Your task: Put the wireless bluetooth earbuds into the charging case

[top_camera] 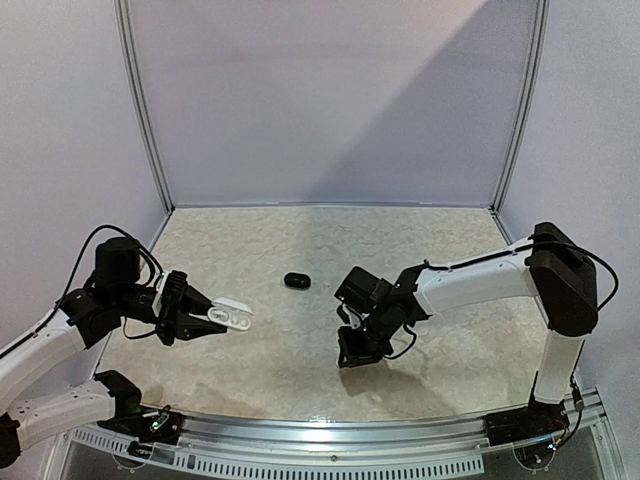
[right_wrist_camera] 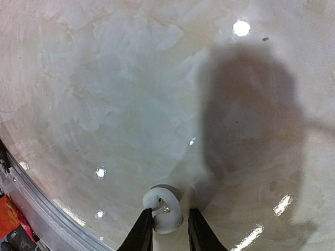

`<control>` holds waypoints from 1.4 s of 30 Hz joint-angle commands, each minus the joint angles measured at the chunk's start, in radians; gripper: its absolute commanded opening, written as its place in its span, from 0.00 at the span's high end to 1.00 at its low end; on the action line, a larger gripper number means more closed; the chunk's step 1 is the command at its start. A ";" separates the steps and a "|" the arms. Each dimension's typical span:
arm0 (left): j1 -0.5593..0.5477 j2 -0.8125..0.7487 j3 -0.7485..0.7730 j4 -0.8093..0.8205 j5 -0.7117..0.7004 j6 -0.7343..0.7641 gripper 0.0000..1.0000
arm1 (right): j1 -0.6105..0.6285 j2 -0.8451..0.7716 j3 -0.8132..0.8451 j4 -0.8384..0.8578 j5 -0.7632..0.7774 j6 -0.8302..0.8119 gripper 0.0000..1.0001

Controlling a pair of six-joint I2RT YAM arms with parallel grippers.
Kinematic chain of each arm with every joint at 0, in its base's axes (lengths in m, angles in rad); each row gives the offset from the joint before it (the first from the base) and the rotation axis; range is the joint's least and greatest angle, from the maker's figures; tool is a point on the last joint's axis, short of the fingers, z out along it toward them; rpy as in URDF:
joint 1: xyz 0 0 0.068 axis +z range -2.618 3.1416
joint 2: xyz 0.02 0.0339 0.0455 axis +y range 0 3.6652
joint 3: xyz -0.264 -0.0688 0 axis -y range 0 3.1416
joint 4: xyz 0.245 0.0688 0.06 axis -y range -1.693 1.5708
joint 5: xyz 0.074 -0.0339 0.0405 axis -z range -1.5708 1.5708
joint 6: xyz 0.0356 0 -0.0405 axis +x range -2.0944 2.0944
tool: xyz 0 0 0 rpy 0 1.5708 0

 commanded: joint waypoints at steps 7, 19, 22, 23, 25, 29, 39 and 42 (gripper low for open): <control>-0.017 -0.015 0.020 -0.030 -0.010 0.023 1.00 | -0.005 0.081 0.066 -0.029 0.009 -0.036 0.82; -0.018 -0.018 0.017 -0.038 -0.018 0.037 1.00 | -0.013 0.050 0.217 -0.364 0.250 -0.124 0.90; -0.018 -0.020 0.014 -0.037 -0.019 0.039 1.00 | -0.017 0.060 0.247 -0.532 0.386 -0.140 0.90; -0.019 -0.021 0.013 -0.037 -0.019 0.041 1.00 | -0.018 0.066 0.250 -0.572 0.416 -0.145 0.90; -0.018 -0.023 0.012 -0.038 -0.020 0.041 1.00 | -0.018 0.080 0.256 -0.658 0.476 -0.153 0.90; -0.018 -0.024 0.010 -0.035 -0.019 0.042 1.00 | -0.017 0.124 0.265 -0.764 0.554 -0.169 0.89; -0.020 -0.029 0.013 -0.046 -0.028 0.048 1.00 | -0.008 0.240 0.342 -0.744 0.493 -0.229 0.81; -0.021 -0.028 0.014 -0.048 -0.032 0.053 1.00 | -0.004 0.259 0.356 -0.734 0.463 -0.234 0.72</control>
